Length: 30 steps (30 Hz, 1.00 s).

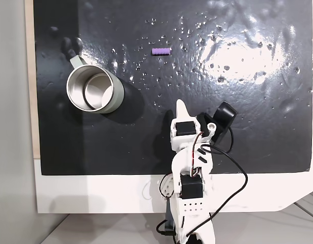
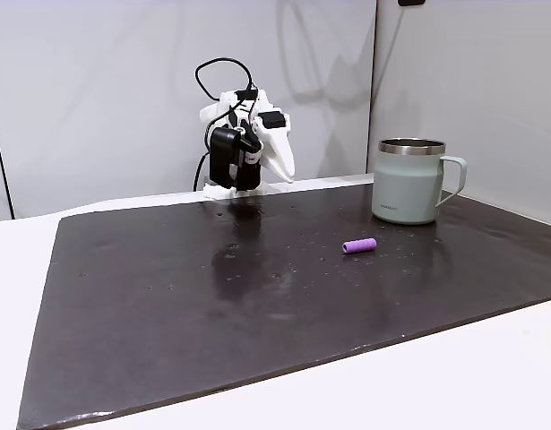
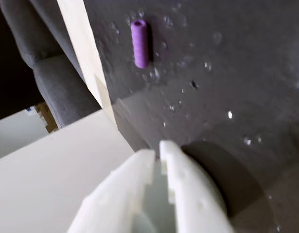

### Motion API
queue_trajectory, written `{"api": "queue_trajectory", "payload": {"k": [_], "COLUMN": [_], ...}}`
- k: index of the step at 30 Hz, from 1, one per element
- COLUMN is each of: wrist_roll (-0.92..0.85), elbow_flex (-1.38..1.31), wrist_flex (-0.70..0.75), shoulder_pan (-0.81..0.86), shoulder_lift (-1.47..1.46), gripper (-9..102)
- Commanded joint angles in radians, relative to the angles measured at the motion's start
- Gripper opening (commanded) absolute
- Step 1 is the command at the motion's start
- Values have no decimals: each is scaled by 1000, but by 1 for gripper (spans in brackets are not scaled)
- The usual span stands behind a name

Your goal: Grasp a pengrip and put it in the cup.

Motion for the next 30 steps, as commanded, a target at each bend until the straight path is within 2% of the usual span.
{"api": "queue_trajectory", "payload": {"k": [1,11,16,21,30], "wrist_roll": [-15,31,23,43,124], "elbow_flex": [-201,-767,-1034,-1195,-1617], "wrist_flex": [40,207,334,382,548], "shoulder_pan": [-29,-58,-51,-48,-9], "shoulder_lift": [-123,-675,-930,-1112,-1557], "gripper": [0,0,11,22,22]}}
